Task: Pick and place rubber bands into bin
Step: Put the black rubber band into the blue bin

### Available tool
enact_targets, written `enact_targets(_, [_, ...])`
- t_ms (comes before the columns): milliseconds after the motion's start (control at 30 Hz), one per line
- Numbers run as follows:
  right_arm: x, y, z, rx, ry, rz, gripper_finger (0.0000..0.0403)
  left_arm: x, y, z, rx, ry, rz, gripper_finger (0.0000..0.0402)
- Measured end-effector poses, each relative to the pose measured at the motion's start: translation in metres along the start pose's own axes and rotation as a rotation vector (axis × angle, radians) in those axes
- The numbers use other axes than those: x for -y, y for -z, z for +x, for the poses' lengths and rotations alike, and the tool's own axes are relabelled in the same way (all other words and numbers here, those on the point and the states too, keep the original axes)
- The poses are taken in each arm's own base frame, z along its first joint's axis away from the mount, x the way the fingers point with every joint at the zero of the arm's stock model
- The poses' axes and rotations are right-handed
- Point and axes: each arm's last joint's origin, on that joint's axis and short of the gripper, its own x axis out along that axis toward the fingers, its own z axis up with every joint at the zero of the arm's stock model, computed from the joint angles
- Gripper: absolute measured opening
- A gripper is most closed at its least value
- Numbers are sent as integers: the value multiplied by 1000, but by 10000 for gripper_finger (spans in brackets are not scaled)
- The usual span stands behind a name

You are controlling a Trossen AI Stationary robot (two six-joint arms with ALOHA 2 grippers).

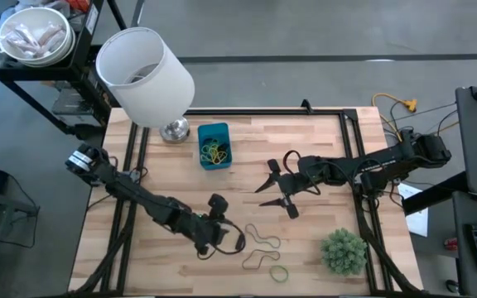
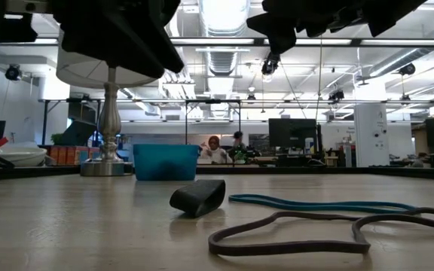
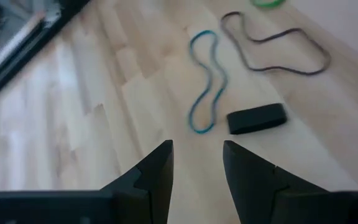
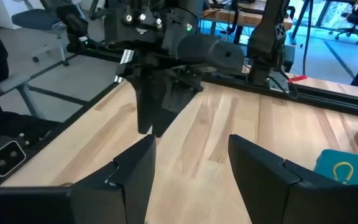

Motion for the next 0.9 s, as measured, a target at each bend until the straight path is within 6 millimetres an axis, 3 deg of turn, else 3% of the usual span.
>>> enact_targets(367, [0, 2, 0, -23, 17, 5, 196, 7, -5, 4, 117, 258, 5, 125])
enact_targets(600, [0, 4, 0, -39, 15, 11, 193, 6, -2, 38, 114, 290, 54, 125])
enact_targets(900, [0, 7, 0, -70, 12, 15, 193, 0, 25, 81, -102, 223, 48, 125])
